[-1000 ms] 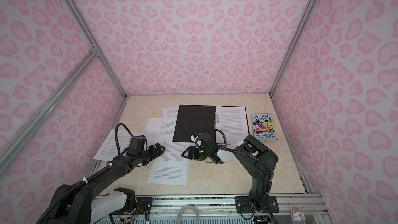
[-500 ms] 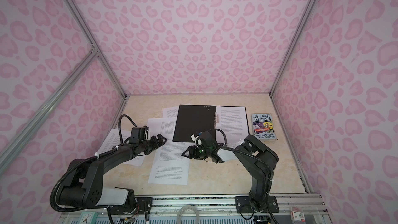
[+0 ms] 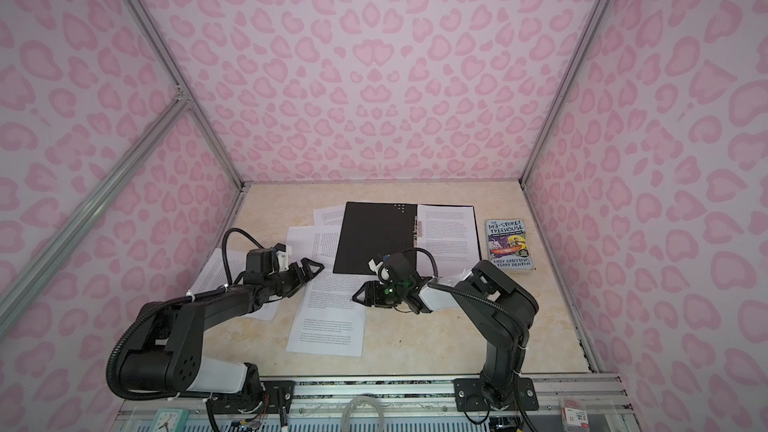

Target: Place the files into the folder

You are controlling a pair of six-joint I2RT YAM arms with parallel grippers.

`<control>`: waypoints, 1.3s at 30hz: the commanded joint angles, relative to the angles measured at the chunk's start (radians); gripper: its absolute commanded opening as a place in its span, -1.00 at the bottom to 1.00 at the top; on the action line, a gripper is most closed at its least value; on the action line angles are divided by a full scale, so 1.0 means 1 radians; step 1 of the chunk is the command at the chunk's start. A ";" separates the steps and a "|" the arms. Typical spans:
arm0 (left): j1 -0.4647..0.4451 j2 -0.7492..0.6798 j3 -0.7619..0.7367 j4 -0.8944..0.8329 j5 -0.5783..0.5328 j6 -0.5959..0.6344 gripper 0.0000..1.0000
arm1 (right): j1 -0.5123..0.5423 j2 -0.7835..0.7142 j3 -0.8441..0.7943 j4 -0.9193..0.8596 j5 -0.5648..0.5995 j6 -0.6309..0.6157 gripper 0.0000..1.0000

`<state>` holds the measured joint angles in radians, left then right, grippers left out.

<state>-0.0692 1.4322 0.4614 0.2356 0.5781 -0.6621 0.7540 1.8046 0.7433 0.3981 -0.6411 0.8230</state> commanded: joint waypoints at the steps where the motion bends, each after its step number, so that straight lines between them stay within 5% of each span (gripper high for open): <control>1: 0.009 -0.036 -0.027 0.003 0.083 -0.042 0.93 | -0.001 0.010 0.003 0.002 -0.009 -0.007 0.20; 13: 0.027 -0.168 -0.149 0.088 0.173 -0.136 0.93 | -0.005 0.013 0.001 0.010 -0.018 -0.002 0.20; 29: 0.027 -0.392 -0.261 -0.016 0.221 -0.222 0.93 | -0.010 0.021 0.000 0.015 -0.015 0.000 0.20; 36: 0.026 -0.505 -0.226 -0.206 0.113 -0.203 0.99 | -0.013 0.020 -0.002 0.018 -0.017 0.002 0.20; 39: 0.027 -0.538 -0.204 -0.284 0.055 -0.181 0.83 | -0.014 0.016 -0.004 0.022 -0.020 0.005 0.20</control>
<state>-0.0429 0.9131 0.2382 0.0463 0.6971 -0.8684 0.7395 1.8160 0.7441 0.4141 -0.6621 0.8246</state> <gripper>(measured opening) 0.935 0.602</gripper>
